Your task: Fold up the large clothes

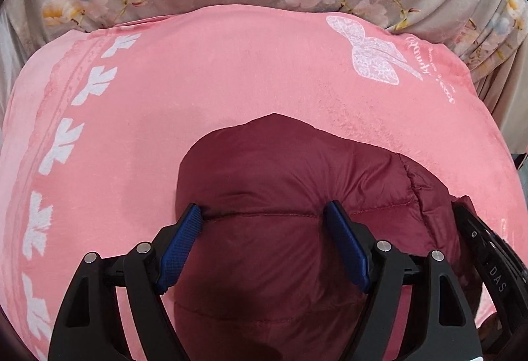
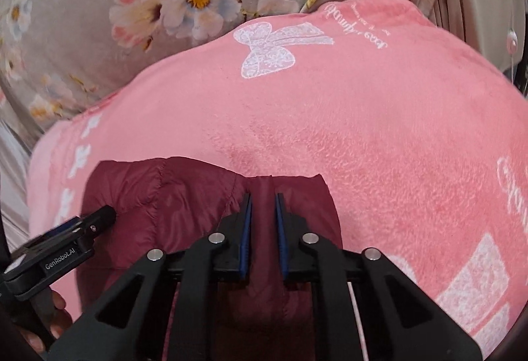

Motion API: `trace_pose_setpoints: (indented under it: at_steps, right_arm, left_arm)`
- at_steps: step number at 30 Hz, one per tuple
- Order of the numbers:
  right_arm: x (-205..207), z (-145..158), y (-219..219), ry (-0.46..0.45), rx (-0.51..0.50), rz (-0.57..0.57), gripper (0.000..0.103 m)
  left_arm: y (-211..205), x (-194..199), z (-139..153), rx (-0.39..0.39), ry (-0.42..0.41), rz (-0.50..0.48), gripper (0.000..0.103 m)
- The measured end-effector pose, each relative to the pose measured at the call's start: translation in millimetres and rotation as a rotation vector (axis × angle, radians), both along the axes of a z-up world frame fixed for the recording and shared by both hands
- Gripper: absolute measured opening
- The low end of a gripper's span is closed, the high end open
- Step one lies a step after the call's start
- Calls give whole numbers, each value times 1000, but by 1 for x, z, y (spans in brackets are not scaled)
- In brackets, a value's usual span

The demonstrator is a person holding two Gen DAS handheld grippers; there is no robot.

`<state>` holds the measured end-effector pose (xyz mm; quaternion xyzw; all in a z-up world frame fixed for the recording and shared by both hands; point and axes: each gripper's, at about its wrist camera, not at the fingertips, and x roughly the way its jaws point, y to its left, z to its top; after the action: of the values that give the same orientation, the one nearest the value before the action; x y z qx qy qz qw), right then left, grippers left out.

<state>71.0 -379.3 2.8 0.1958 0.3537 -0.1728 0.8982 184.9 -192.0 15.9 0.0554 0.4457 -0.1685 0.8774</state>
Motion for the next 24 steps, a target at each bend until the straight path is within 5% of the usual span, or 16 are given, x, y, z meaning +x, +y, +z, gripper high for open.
trace_pose_setpoints:
  at_steps: [11,24]
  right_arm:
    - [18,-39,-16,29,30,12,12]
    - [20,-51,-10,14,-13,2,11]
  left_arm:
    - [-13,9,-31,1,-15,0,86]
    - [-29,1,-45,71,-114,19,88]
